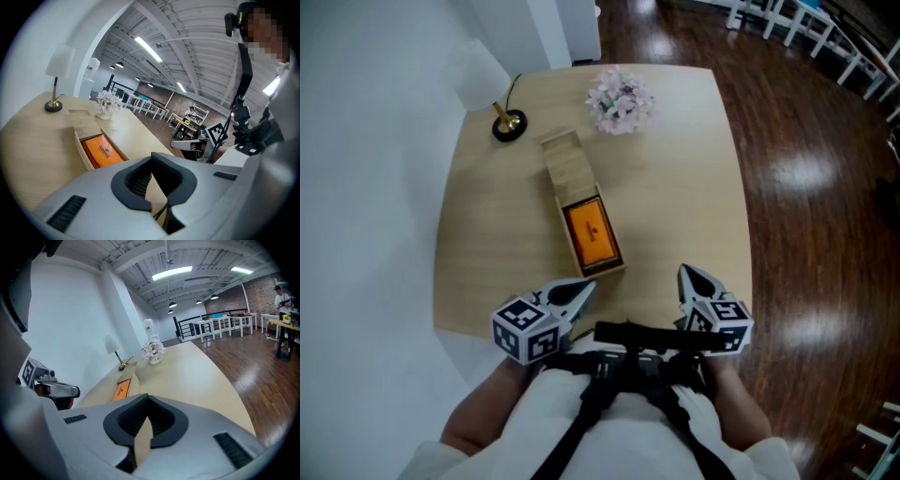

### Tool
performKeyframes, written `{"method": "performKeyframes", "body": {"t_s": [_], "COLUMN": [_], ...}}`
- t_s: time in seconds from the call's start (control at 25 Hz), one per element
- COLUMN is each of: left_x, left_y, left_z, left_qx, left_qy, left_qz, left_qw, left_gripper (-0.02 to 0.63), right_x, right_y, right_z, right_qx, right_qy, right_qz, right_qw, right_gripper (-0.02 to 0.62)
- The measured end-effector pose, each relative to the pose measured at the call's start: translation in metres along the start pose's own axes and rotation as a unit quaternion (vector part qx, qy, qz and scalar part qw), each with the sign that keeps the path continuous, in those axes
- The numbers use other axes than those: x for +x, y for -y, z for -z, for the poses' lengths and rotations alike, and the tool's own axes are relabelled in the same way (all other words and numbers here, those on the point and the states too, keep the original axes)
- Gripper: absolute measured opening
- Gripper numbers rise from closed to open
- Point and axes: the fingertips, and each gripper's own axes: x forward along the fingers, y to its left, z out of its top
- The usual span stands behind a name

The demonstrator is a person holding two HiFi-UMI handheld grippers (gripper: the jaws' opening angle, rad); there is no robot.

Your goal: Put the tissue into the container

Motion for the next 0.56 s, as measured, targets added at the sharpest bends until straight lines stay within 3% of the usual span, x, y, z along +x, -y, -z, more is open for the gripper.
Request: {"method": "performKeyframes", "body": {"t_s": [0.56], "left_x": [-0.0017], "left_y": [-0.0005], "left_z": [0.0004], "left_qx": [-0.001], "left_qy": [-0.001], "left_qz": [0.001], "left_qw": [1.0000], "left_gripper": [-0.002], "right_x": [0.0023], "right_y": [-0.0061], "right_z": [0.0012], "right_qx": [-0.009], "right_qy": [-0.010], "right_qz": [-0.004], "right_qw": [1.000], "right_gripper": [-0.011]}}
